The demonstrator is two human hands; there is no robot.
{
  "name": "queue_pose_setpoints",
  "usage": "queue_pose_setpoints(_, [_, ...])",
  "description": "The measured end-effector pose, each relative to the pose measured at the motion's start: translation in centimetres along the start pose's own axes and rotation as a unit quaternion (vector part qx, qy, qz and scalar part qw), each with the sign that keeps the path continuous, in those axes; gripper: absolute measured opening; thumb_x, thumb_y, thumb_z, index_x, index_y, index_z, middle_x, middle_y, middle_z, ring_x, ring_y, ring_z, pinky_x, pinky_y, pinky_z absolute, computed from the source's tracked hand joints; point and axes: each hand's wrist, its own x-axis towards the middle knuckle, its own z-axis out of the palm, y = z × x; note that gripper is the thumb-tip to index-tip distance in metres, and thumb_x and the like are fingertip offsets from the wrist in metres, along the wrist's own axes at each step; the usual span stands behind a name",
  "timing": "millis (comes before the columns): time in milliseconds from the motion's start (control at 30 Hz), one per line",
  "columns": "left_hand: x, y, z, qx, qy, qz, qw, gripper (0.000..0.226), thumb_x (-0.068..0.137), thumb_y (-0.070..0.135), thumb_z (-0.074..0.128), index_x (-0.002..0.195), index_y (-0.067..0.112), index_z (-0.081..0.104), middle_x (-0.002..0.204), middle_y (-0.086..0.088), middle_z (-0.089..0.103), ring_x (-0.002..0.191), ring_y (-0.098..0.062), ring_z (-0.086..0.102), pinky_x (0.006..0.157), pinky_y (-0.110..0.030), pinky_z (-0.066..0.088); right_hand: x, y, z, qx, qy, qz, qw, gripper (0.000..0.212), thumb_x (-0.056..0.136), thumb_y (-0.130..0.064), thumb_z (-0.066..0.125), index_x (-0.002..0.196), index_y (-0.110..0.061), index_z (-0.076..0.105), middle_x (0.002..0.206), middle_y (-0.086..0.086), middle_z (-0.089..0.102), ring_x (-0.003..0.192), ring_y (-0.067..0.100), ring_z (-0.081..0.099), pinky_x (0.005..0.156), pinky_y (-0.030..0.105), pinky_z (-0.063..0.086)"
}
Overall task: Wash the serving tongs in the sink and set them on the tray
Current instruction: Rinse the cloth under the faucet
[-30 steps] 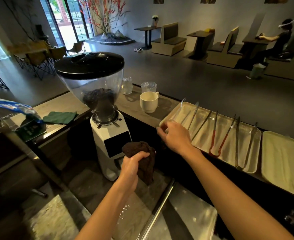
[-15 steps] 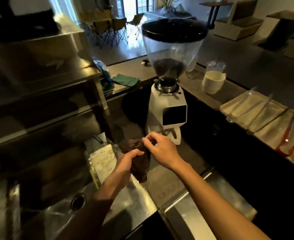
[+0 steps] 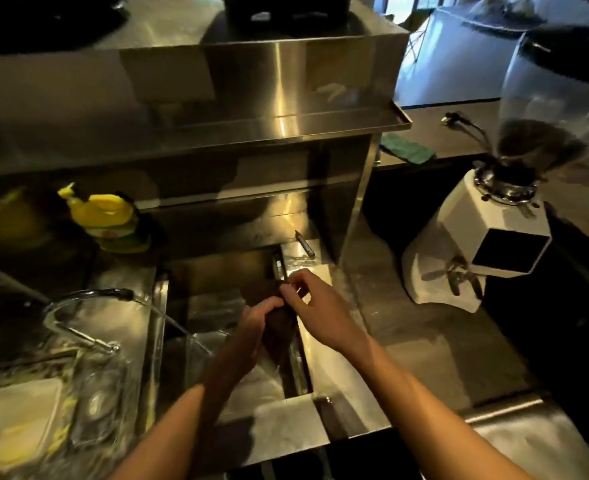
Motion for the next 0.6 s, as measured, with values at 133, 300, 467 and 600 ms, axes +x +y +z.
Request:
queue_pose_setpoints(133, [-0.2, 1.4, -3.5, -0.018, -0.058, 0.033, 0.998, 0.028, 0.102, 0.01, 0.038, 0.103, -0.001, 0.064, 0.071, -0.005, 0.072, 0.07, -0.006, 0.068, 0.061, -0.015, 0.052, 0.9, -2.2, 4.1, 0.073, -0.066, 0.031, 0.995, 0.053, 0.088, -0.07, 0.046, 0.129, -0.036, 0.051, 0.119, -0.01, 0.062, 0.107, 0.007, 0.06, 0.094, 0.04, 0.053])
queue_pose_setpoints(300, [0.8, 1.8, -8.3, -0.085, -0.068, 0.009, 0.994, 0.059, 0.098, 0.061, 0.025, 0.11, 0.017, 0.063, 0.104, -0.01, 0.065, 0.094, -0.02, 0.063, 0.081, -0.036, 0.051, 1.6, -4.5, 9.6, 0.195, -0.16, 0.063, 0.966, 0.059, 0.084, -0.058, 0.068, 0.136, -0.044, 0.041, 0.128, -0.008, 0.058, 0.115, 0.01, 0.06, 0.098, 0.038, 0.055])
queue_pose_setpoints(467, [2.4, 1.5, -11.8, -0.104, -0.066, -0.001, 0.992, 0.037, 0.101, 0.056, 0.025, 0.094, 0.031, 0.052, 0.096, 0.008, 0.055, 0.082, -0.002, 0.06, 0.078, -0.021, 0.048, 2.8, -5.1, 14.2, 0.217, -0.157, 0.087, 0.959, 0.057, 0.079, -0.049, 0.079, 0.126, -0.039, 0.048, 0.119, -0.008, 0.064, 0.109, 0.01, 0.065, 0.088, 0.027, 0.057])
queue_pose_setpoints(600, [3.3, 0.5, -15.4, -0.149, -0.001, 0.071, 0.986, 0.044, 0.084, 0.034, 0.068, 0.12, 0.013, 0.05, 0.126, -0.028, 0.049, 0.108, -0.032, 0.057, 0.09, -0.042, 0.052, 3.7, -5.6, 17.2, 0.17, -0.144, 0.077, 0.972, 0.046, 0.083, -0.046, 0.076, 0.12, -0.029, 0.053, 0.11, -0.009, 0.065, 0.105, 0.008, 0.065, 0.093, 0.036, 0.057])
